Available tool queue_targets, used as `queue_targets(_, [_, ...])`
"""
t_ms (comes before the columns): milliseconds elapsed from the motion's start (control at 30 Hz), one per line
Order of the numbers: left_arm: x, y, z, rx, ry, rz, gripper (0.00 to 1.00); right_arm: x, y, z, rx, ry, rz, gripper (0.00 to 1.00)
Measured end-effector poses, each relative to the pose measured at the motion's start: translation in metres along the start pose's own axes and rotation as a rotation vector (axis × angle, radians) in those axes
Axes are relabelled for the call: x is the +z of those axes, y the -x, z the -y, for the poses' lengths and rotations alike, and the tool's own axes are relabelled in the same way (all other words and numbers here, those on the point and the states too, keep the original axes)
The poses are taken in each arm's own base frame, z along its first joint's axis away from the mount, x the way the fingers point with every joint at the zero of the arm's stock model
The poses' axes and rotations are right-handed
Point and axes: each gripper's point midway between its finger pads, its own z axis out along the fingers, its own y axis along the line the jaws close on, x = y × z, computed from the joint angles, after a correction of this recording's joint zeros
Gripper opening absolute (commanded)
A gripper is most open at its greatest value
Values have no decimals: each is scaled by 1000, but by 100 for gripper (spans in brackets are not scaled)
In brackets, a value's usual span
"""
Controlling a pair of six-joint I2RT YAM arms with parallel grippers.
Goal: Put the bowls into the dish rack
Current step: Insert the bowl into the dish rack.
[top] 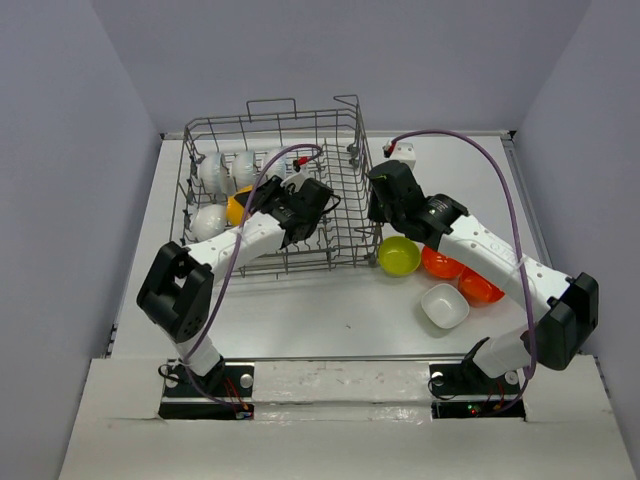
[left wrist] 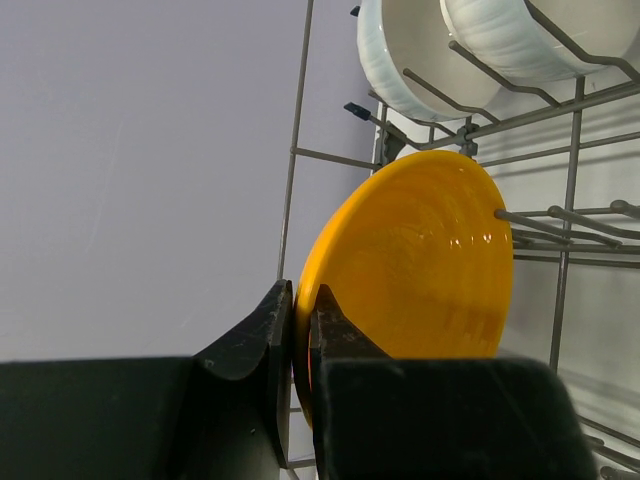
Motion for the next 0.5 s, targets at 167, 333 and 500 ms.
queue_targets(167, [-5, 1, 5, 39, 11, 7, 0, -1, -1, 1, -3, -2, -4, 1])
queue_targets(333, [-7, 2, 9, 67, 19, 11, 0, -3, -1, 3, -8, -4, -7, 1])
queue_targets(500, [-9, 3, 10, 84, 23, 14, 0, -3, -2, 4, -12, -7, -10, 1])
